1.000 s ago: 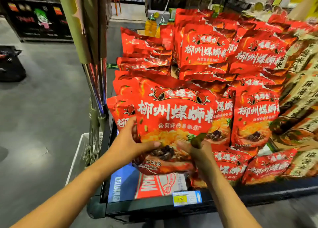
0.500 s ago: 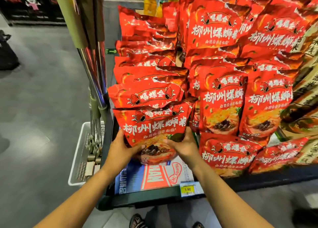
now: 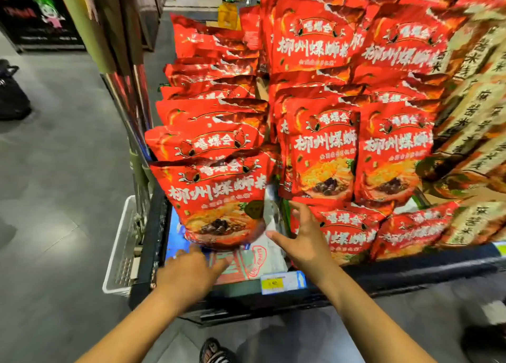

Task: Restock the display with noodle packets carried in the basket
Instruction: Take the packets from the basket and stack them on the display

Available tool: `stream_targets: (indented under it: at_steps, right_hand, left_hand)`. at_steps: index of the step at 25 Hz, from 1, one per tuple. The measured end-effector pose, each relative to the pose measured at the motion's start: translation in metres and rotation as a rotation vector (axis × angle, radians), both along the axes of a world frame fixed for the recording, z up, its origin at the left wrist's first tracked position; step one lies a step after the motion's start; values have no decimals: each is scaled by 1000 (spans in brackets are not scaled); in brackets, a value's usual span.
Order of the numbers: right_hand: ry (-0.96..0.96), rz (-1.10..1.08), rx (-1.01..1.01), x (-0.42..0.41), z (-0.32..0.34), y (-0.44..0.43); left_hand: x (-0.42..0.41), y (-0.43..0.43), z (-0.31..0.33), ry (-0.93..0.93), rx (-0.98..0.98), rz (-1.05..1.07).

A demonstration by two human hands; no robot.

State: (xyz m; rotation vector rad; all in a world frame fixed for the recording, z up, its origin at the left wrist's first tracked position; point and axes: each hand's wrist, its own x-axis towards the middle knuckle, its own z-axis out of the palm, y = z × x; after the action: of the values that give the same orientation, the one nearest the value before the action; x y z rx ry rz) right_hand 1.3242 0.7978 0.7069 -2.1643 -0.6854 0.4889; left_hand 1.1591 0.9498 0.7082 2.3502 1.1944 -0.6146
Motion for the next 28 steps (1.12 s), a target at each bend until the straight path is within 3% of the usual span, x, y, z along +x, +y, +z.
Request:
stream_targets:
  at_steps: [3,5,9,17,22,28]
  right_hand:
    - [-287,-21,-207,6,5,-67]
    - [-367,-86,-399,11,9,-130]
    - [-354,-276,-611,13,17,-273]
    - [-253,-740,-764,-4,50,-528]
    - [-129,-987,-798,-13,70,-629]
    - [44,-1105,-747,30,66,-691]
  left_hand:
    - [32,-68,17,-153,299,-234]
    - [64,-123,28,-225,378,-350]
    - [118,-247,38,-285,383,-553]
    - [195,-462,59,-306,270,-988]
    - [239,-559,66,-345,223,-1174]
    - [321,-635,65,-305,93,-1270]
